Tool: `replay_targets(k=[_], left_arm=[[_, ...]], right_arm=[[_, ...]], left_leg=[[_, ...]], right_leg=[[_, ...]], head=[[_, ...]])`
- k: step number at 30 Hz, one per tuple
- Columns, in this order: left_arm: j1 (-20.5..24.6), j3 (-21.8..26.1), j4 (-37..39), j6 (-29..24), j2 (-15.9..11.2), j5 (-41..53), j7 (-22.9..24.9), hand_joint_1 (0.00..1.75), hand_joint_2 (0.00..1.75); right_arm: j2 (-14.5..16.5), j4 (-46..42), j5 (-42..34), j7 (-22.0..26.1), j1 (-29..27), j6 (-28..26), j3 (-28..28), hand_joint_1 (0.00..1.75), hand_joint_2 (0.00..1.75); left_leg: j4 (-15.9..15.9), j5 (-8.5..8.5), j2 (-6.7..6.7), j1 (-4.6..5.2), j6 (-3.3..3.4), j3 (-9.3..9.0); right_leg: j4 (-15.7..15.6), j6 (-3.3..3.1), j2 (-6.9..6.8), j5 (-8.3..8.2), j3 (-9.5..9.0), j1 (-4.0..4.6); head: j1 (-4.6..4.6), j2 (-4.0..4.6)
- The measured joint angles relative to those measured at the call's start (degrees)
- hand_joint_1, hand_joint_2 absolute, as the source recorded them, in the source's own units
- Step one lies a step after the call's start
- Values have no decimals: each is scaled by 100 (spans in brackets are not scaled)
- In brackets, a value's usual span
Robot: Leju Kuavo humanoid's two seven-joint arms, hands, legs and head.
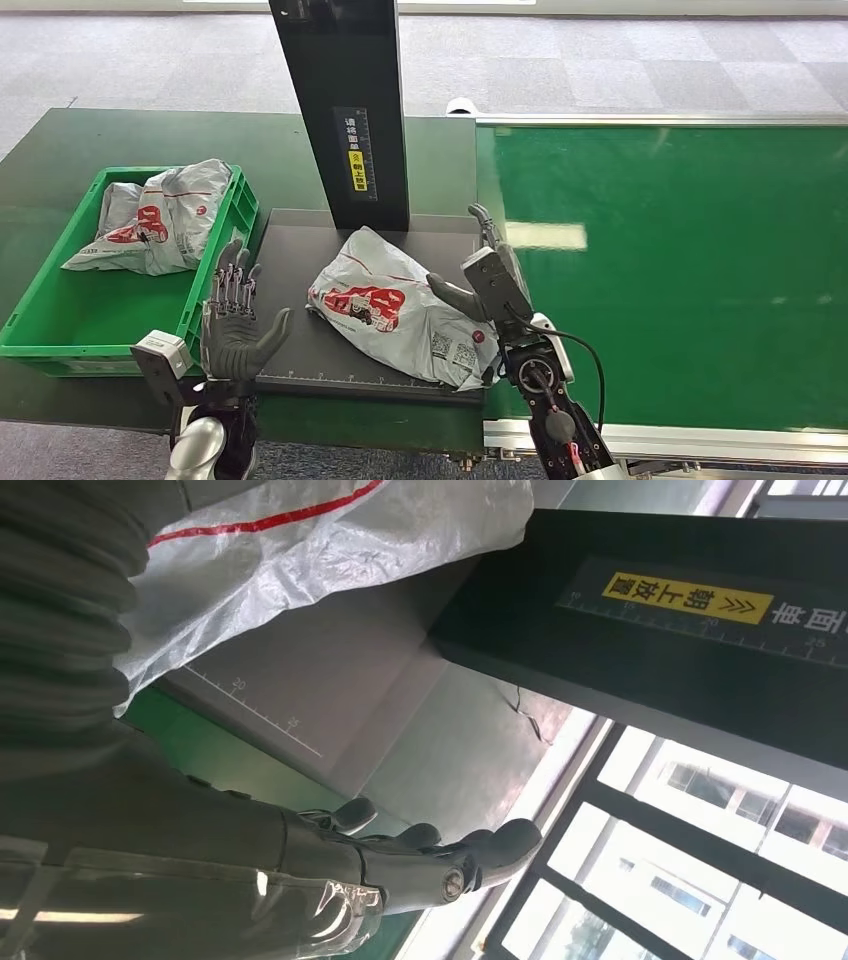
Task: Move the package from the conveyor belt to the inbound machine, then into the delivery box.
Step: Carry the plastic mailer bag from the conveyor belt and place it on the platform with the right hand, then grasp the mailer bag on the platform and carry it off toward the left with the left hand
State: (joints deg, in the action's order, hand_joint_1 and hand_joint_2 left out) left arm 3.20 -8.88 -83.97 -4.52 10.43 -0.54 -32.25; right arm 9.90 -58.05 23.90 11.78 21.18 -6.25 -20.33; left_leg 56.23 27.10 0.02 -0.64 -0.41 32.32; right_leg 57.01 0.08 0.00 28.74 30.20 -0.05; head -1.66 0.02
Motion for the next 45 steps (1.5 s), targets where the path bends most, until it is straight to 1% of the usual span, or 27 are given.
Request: replay_targets(k=[11, 14, 16, 18, 20, 21, 22, 23, 25, 27, 30, 34, 37, 41, 45], left_arm=[[-1, -82, -1, 54, 38, 113, -1, 0, 175], [0, -103, 3, 72, 46, 124, -3, 0, 175], [9, -166, 23, 114, 48, 187, -5, 0, 175], [49, -284, 82, 145, 58, 373, -5, 0, 175], [155, -426, 205, 86, 72, 731, 4, 0, 175], [236, -504, 292, -6, 75, 1006, 32, 0, 175], [334, -590, 400, -167, 75, 1382, 92, 0, 175], [448, -688, 535, -375, 73, 1827, 186, 0, 175], [726, -905, 879, -945, 72, 2984, 486, 0, 175], [1053, -1110, 1300, -1423, 91, 4032, 764, 0, 175], [1556, -1366, 1965, -1718, 169, 4917, 961, 0, 175], [2114, -1638, 2806, -1761, 283, 5473, 1075, 0, 175], [2393, -1786, 3296, -1761, 368, 5648, 1108, 0, 175], [2587, -1889, 3694, -1781, 432, 5689, 1112, 0, 175], [2671, -1926, 3910, -1808, 466, 5690, 1111, 0, 175]], right_arm=[[1, 25, 21, 5, -15, 130, -1, 0, 0], [0, 26, 9, 70, -15, 170, 0, 0, 0], [0, 20, -55, 270, -19, 231, 0, 0, 87], [-2, -82, -241, 769, -67, 265, 0, 0, 175], [-9, -465, -604, 1443, -215, 239, 8, 0, 175], [-14, -775, -846, 1721, -322, 212, 28, 0, 175], [-22, -1133, -1102, 1895, -441, 180, 68, 0, 175], [-32, -1500, -1346, 1990, -562, 149, 125, 0, 175], [-56, -2282, -1708, 2034, -808, 93, 313, 0, 175], [-73, -2999, -1839, 2030, -1026, 63, 564, 0, 175], [-79, -3759, -1821, 2095, -1292, 78, 933, 0, 175], [-79, -4369, -1762, 2242, -1528, 140, 1247, 0, 175], [-79, -4560, -1741, 2273, -1587, 172, 1363, 0, 175], [-79, -4680, -1739, 2275, -1614, 182, 1441, 0, 175], [-79, -4736, -1739, 2277, -1619, 184, 1489, 0, 175]], left_leg=[[0, 0, 0, 0, 0, 0], [0, 0, 0, 0, 0, 0], [1, 0, 1, 0, 0, 0], [2, 0, 0, 0, 0, 0], [4, 0, -3, 0, 0, 1], [4, 0, -4, 1, 0, 2], [4, 0, -5, 1, 0, 2], [5, 0, -5, 2, 0, 2], [5, 0, -7, 5, 1, 3], [5, 0, -6, 7, 1, 2], [5, 0, -5, 7, 2, -1], [5, -1, -2, 7, 2, -2], [5, -1, -1, 7, 2, -2], [5, -1, 0, 6, 2, -2], [4, -1, 0, 6, 2, -1]], right_leg=[[0, 0, 0, 0, 1, 0], [0, 0, 0, 0, 2, 0], [0, 0, 0, 0, 3, 0], [-1, 0, -1, 0, 5, -1], [-1, 0, -3, 0, 7, -3], [-1, 0, -4, 0, 8, -4], [-2, 0, -4, 0, 8, -5], [-2, 0, -4, 0, 8, -6], [-3, 1, -4, 0, 8, -9], [-3, 1, -3, -2, 7, -11], [-3, 2, -2, -5, 3, -12], [-2, 2, 0, -8, 2, -12], [-2, 2, 0, -8, 3, -11], [-2, 2, 1, -7, 4, -10], [-2, 2, 1, -7, 4, -10]], head=[[0, 0], [-1, 0], [-1, 0], [0, 0], [-1, 0], [-1, 0], [-1, 0], [0, 0], [0, 0], [-1, 0], [0, 0], [-1, 0], [-1, 0], [-2, 0], [-1, 0]])
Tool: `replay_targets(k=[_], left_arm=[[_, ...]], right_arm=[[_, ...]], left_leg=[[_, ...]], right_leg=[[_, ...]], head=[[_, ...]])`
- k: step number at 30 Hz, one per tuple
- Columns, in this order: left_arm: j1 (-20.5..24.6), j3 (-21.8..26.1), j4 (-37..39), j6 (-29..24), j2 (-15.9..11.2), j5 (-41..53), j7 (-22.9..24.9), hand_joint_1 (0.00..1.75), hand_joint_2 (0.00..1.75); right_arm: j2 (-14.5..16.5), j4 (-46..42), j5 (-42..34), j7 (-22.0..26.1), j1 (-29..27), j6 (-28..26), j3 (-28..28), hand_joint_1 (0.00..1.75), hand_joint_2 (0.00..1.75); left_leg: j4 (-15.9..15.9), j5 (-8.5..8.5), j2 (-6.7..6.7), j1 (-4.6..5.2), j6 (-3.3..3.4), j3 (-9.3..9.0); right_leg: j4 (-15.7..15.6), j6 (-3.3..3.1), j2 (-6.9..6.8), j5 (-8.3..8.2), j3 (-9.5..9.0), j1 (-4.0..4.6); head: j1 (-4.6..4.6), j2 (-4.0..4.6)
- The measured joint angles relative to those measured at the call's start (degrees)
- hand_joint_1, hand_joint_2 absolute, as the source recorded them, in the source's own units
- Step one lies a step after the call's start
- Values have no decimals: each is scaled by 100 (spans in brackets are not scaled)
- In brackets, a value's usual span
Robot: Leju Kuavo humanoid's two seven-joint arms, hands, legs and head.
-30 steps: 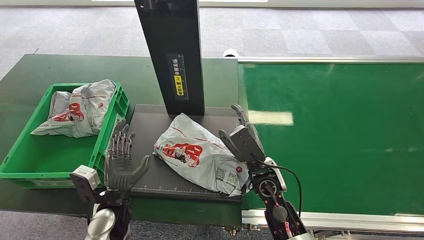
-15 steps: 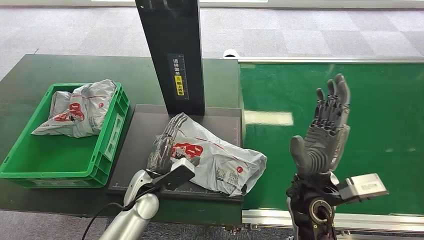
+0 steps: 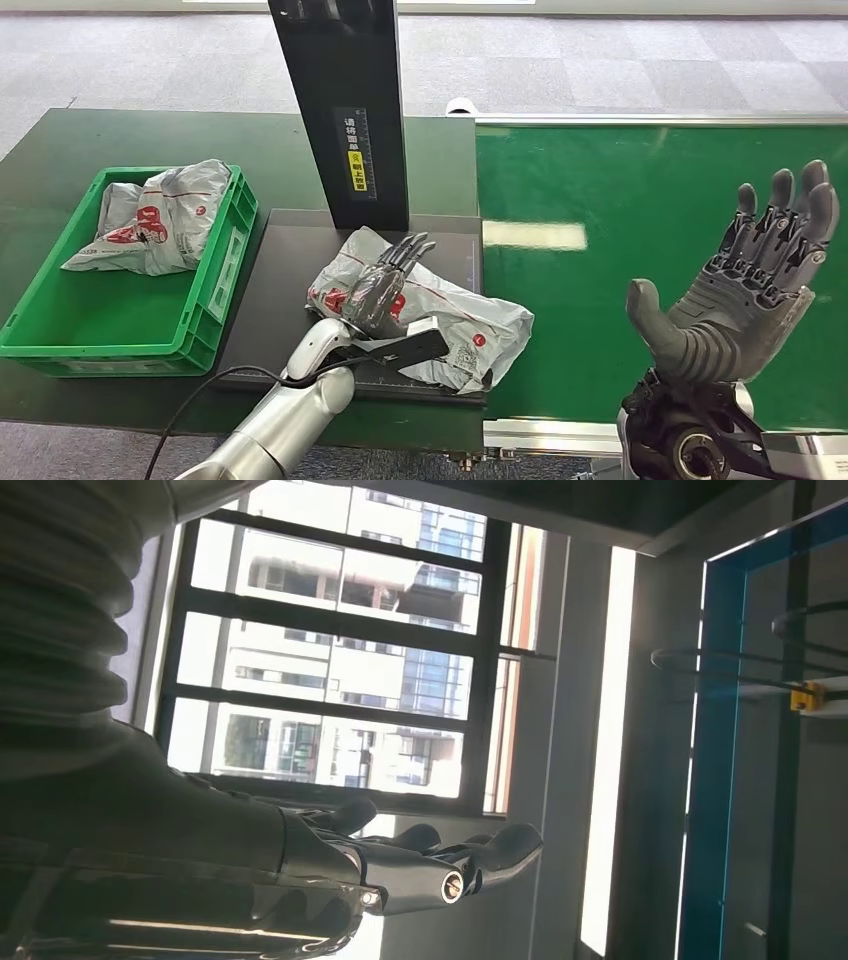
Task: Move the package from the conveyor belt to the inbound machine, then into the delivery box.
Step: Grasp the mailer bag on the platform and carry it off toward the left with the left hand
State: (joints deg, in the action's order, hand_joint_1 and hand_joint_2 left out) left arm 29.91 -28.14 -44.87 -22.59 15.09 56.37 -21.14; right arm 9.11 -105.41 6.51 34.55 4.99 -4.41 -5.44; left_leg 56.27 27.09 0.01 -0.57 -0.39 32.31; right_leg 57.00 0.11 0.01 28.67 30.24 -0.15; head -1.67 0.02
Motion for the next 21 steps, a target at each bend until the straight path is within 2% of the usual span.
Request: replay_targets(k=[13, 14, 15, 17, 18, 19, 21], left_arm=[[301, -130, 684, 107, 101, 300, 80, 1, 175], [342, -155, 785, 161, 113, 366, 120, 12, 175], [388, -188, 888, 240, 123, 431, 162, 46, 175], [488, -258, 1091, 466, 143, 541, 210, 131, 175], [535, -290, 1185, 610, 155, 575, 207, 164, 175], [578, -319, 1272, 754, 167, 597, 188, 174, 175], [655, -375, 1435, 1029, 186, 610, 114, 175, 175]], right_arm=[[5, -25, -84, 2, 23, 92, 62, 0, 175], [11, -25, -93, 4, 36, 106, 64, 0, 175], [20, -25, -104, 7, 56, 122, 67, 0, 175], [39, -22, -128, 11, 121, 158, 74, 0, 175], [49, -19, -140, 9, 163, 176, 78, 0, 175], [60, -13, -149, 6, 208, 188, 82, 0, 175], [79, 10, -160, -1, 300, 200, 90, 0, 175]], left_leg=[[0, 0, -1, 0, 0, 0], [0, 0, -1, 0, 0, 0], [0, 0, -1, 0, 0, 0], [0, 0, -1, 0, 0, 0], [0, 0, -1, 0, 0, 0], [0, 0, -2, 0, 0, -1], [0, -1, -3, 0, 0, -3]], right_leg=[[0, 0, -1, 0, -3, 0], [0, 0, -1, 0, -2, 0], [0, 0, -1, 0, -3, 0], [0, 0, -1, 0, -4, 0], [0, 0, -1, 0, -5, 0], [0, 0, -1, 0, -6, 0], [0, 0, -4, 0, -11, 0]], head=[[0, 0], [0, 0], [-1, 0], [-1, 0], [-1, 0], [-1, 0], [-1, 0]])
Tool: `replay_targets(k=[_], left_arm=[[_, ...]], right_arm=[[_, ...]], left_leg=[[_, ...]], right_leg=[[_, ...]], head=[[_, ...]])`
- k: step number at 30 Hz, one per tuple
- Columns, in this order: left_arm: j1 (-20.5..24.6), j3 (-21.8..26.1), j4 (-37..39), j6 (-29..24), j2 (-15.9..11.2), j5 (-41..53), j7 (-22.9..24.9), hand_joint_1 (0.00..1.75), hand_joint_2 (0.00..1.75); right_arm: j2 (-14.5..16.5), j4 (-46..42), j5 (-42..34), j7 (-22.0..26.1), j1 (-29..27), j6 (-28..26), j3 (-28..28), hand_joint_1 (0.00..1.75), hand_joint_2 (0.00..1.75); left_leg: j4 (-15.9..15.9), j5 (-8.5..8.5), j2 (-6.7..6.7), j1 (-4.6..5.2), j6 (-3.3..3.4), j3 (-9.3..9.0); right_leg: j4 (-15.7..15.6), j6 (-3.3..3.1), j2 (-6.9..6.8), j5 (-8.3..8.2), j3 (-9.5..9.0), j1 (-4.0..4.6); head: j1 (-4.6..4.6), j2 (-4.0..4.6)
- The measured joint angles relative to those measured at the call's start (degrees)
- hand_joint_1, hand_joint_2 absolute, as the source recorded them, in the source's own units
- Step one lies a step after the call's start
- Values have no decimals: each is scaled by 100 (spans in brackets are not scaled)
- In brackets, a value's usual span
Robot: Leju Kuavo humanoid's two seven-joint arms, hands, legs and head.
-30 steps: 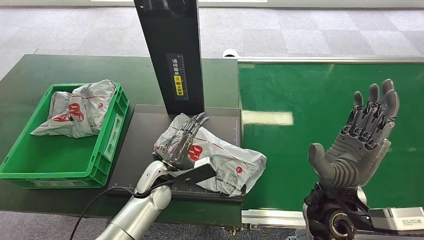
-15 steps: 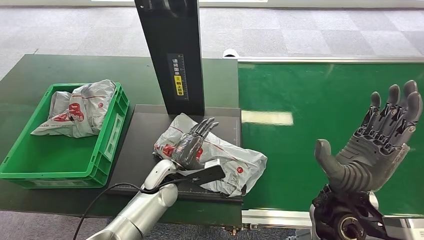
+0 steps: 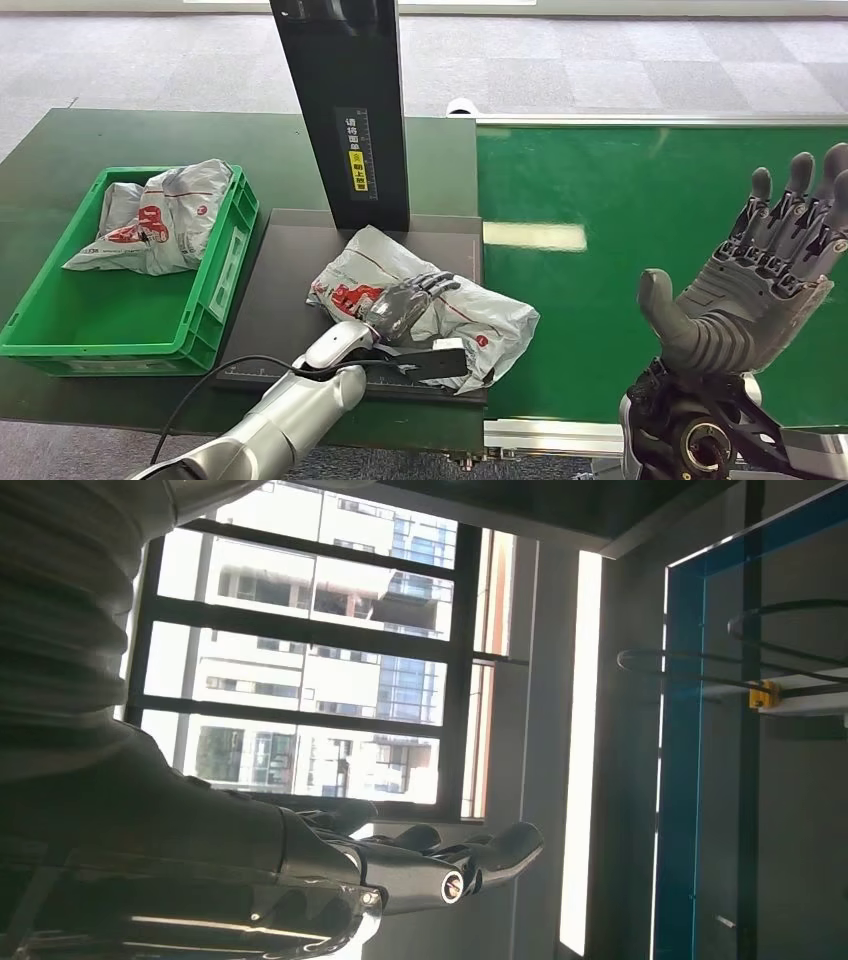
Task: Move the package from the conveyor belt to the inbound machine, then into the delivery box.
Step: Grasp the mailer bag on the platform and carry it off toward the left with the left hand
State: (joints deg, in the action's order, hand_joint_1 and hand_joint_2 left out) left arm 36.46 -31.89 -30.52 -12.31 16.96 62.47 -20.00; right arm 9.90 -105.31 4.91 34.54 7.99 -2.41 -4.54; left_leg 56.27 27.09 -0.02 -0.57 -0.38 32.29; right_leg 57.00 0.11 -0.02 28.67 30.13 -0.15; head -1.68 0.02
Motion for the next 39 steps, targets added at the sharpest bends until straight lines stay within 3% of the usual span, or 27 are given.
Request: replay_targets(k=[5, 29, 34, 39], left_arm=[[140, -66, 317, 355, 29, -47, -178, 175, 175], [262, -230, 632, 257, 108, 7, -151, 175, 175], [215, -215, 631, -196, 103, -122, -184, 175, 175], [113, 62, 356, -855, 14, -745, -547, 175, 175]], right_arm=[[11, 79, -48, 2, 107, -40, 23, 0, 175], [57, 142, -56, 3, 112, -54, 103, 0, 175], [61, 142, -55, 3, 119, -66, 119, 0, 175], [63, 158, -42, 2, 133, -98, 139, 0, 175]], left_leg=[[0, 0, -3, 1, 0, -14], [-2, 1, -1, 0, 1, -38], [-2, 0, 0, 0, 1, -38], [-2, -2, 0, -1, 2, -33]], right_leg=[[0, 1, -4, 1, -18, -1], [-1, 0, -1, 1, -38, 2], [0, 0, 0, 0, -37, 2], [1, 0, 0, 0, -30, 2]], head=[[2, 0], [2, 0], [1, 0], [1, 0]])
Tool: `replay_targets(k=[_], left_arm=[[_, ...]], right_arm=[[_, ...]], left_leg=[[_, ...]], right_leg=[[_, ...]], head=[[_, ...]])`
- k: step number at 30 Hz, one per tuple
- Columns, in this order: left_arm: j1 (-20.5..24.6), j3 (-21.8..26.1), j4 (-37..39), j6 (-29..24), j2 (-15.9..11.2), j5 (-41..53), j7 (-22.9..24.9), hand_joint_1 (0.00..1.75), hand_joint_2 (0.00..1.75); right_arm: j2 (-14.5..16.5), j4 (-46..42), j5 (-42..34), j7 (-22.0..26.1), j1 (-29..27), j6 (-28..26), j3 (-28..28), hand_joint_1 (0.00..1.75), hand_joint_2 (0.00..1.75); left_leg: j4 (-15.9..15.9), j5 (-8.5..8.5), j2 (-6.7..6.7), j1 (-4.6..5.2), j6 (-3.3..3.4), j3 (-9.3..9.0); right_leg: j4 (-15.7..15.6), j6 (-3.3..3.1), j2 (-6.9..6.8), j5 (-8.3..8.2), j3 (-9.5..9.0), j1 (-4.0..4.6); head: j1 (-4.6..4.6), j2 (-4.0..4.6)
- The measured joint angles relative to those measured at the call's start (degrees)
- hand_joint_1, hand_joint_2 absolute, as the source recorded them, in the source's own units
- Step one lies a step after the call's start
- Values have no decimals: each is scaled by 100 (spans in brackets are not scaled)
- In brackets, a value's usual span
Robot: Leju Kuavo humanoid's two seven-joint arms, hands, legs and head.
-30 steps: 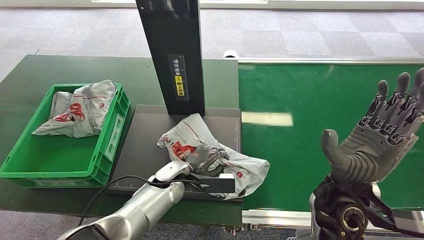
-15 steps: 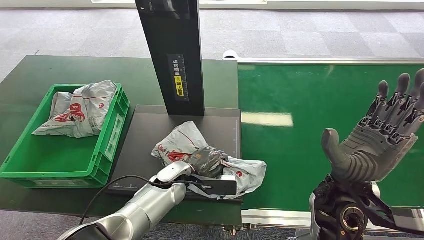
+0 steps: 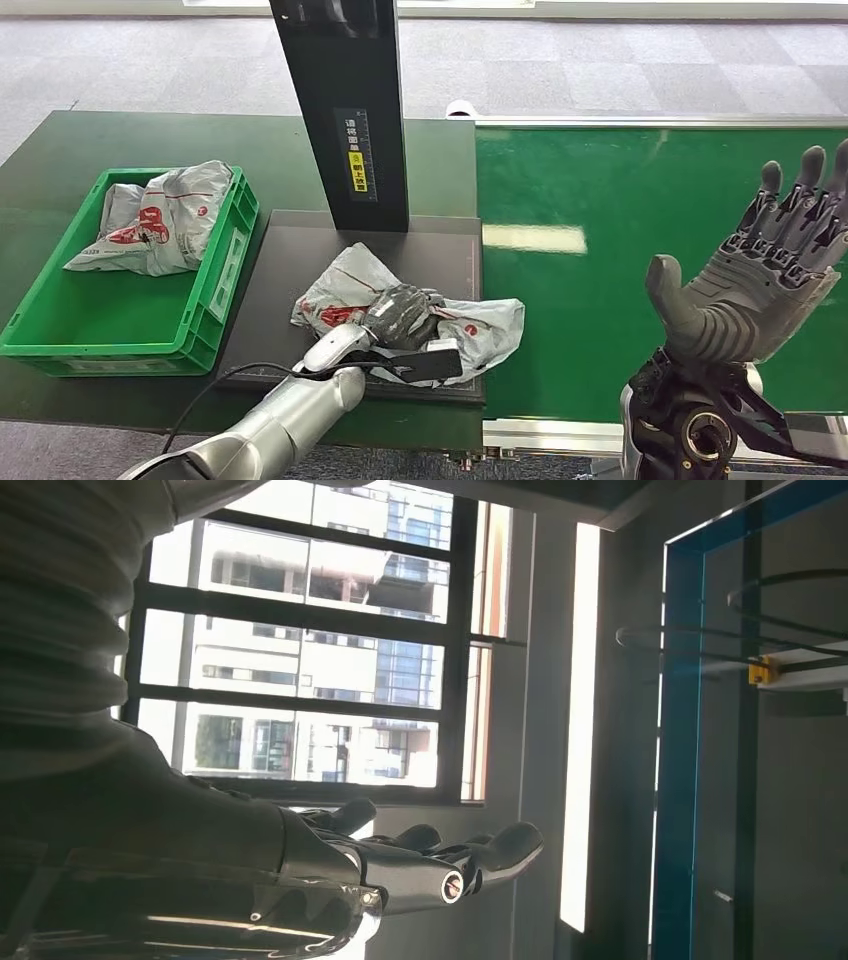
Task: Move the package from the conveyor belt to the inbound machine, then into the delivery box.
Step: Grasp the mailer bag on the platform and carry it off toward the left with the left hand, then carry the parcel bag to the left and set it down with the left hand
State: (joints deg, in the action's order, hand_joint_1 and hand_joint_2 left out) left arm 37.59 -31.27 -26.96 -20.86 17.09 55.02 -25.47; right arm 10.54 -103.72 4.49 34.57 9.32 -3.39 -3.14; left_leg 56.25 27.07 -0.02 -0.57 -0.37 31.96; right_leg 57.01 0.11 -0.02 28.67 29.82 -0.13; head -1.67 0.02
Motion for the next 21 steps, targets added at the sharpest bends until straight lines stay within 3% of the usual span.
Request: replay_targets(k=[5, 8, 10, 12, 15, 21], left_arm=[[-309, 476, -1662, -268, -233, -902, -521, 175, 175], [-552, 939, -3418, -1011, -410, -897, -830, 175, 175], [-496, 1452, -4536, -1632, -631, -830, -697, 175, 175], [-349, 2011, -5182, -1866, -925, -945, -455, 175, 175], [-128, 2934, -5324, -1918, -1213, -1182, -652, 175, 175], [846, 4379, -3951, -1919, -1818, -929, -784, 175, 175]], right_arm=[[-7, 48, -1, -1, -16, -82, 9, 0, 175], [-22, 68, -49, 74, -154, -308, 8, 0, 175], [-56, 71, -104, 201, -356, -478, 6, 0, 175], [-106, 70, -149, 293, -579, -573, 3, 0, 175], [-169, 69, -187, 310, -838, -668, -5, 0, 175], [-252, 101, -276, 254, -1171, -809, 14, 0, 175]], left_leg=[[0, -1, 3, 0, 1, 12], [0, -1, 4, -2, 1, 31], [-1, 0, 8, -4, 1, 36], [-5, 0, 11, -6, 0, 29], [-10, -4, 6, -13, -6, 28], [-10, -16, 16, -15, -19, 28]], right_leg=[[2, 0, 2, 0, 12, 0], [3, 0, 3, 0, 29, 4], [3, -1, 6, 1, 36, 8], [3, -3, 9, 3, 35, 9], [3, -11, 2, 7, 37, 15], [6, -29, 9, -6, 41, 17]], head=[[0, 0], [2, 0], [2, 0], [-2, 0], [2, 0], [1, 0]])
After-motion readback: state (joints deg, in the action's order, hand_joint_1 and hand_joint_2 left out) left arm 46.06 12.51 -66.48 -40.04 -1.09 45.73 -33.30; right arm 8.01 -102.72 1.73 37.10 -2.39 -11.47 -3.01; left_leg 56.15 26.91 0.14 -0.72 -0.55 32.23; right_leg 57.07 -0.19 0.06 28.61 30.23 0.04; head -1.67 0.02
